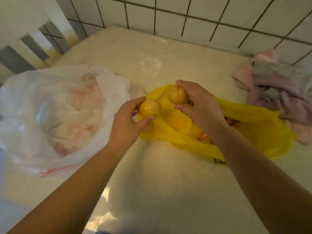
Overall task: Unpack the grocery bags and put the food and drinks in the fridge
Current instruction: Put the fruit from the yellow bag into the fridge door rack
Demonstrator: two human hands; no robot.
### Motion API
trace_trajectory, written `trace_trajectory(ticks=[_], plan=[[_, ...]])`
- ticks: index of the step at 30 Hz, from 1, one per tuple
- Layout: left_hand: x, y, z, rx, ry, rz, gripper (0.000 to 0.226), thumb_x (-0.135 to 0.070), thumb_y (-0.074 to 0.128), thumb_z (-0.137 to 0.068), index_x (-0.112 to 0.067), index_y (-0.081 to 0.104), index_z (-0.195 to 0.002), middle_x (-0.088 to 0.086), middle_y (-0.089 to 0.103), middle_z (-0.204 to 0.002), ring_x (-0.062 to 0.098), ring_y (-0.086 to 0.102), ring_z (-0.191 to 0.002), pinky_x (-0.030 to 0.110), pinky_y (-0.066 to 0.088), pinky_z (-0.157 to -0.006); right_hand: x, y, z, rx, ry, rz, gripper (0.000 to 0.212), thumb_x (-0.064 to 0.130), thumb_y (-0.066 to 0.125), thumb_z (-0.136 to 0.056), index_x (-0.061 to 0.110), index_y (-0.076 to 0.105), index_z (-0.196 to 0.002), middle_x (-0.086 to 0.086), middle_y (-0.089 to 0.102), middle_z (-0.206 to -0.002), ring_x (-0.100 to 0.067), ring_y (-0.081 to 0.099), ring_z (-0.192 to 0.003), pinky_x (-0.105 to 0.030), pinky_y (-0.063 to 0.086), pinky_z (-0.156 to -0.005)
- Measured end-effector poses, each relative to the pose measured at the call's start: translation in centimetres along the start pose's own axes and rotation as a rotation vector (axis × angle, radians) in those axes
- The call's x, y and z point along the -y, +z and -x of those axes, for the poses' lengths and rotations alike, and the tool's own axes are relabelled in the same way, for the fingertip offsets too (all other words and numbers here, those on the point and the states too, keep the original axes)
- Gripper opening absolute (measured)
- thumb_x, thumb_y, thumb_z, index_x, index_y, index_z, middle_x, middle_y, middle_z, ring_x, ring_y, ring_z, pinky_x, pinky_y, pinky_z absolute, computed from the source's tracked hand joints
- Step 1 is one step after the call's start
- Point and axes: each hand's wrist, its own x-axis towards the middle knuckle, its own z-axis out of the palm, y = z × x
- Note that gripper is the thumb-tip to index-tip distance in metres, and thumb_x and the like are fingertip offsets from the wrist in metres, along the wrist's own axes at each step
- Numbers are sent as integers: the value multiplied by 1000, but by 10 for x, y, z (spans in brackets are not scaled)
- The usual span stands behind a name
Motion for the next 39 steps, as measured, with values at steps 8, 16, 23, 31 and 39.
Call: trace_trajectory(ticks=[8, 16, 23, 31, 39], plan=[[-3, -109, 92, -317, -59, -107, 55, -38, 72, -69, -33, 51, -120, -23, 51, -109, -1, 52, -99, 0, 39, -81, 112, 38, 10, 49, -232, -129, 64, 23, 75, -75, 19, 49, -133, 2, 51, -136, -9, 42, -124, -19, 32, -102], [20, -215, 182, -608, -219, -132, 59, -31, 75, -72, -30, 51, -125, -12, 52, -115, 7, 53, -101, 8, 40, -77, 247, 88, 24, 174, -438, -186, 65, 23, 76, -75, 19, 48, -133, 2, 50, -137, -15, 46, -124, -31, 43, -98], [63, -339, 268, -782, -225, -113, 55, -30, 77, -71, -38, 48, -118, -9, 55, -114, 9, 56, -100, 10, 42, -76, 388, 157, 48, 210, -618, -226, 64, 24, 74, -77, 21, 46, -135, 4, 50, -136, -4, 43, -120, -25, 40, -97], [107, -523, 327, -796, -139, -187, 57, -31, 75, -72, -36, 47, -121, -5, 54, -121, 10, 55, -105, 11, 42, -78, 554, 240, 69, 214, -687, -219, 66, 25, 75, -76, 19, 46, -135, 0, 50, -137, -18, 47, -123, -28, 38, -99], [152, -648, 331, -850, -126, -193, 56, -28, 75, -73, -36, 47, -121, -11, 49, -117, 6, 52, -103, 11, 41, -80, 673, 319, 48, 195, -753, -263, 65, 25, 76, -76, 18, 47, -133, -4, 53, -133, -12, 46, -117, -24, 37, -94]])
